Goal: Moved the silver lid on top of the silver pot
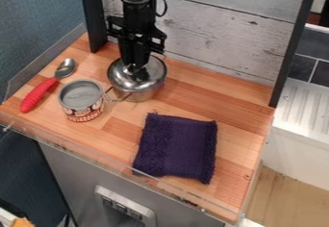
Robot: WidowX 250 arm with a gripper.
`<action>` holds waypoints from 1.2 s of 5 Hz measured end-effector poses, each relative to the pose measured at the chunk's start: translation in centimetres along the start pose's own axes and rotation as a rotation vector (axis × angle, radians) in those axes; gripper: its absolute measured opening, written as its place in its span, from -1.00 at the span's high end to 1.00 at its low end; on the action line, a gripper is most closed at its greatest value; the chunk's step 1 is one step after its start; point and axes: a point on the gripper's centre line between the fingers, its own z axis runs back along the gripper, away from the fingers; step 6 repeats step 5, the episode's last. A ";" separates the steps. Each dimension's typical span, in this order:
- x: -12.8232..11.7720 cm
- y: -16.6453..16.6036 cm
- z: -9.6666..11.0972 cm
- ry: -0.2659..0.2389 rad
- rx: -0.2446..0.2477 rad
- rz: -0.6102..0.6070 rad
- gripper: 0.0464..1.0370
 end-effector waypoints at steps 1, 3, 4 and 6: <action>0.1 -0.2 -0.1 0.002 0.008 -0.005 0.54; 0.1 -0.4 -0.2 0.001 0.009 -0.006 -0.20; -0.1 -0.3 1.8 -0.044 0.010 -0.014 -0.79; -0.5 0.1 3.5 -0.083 0.011 -0.013 -0.96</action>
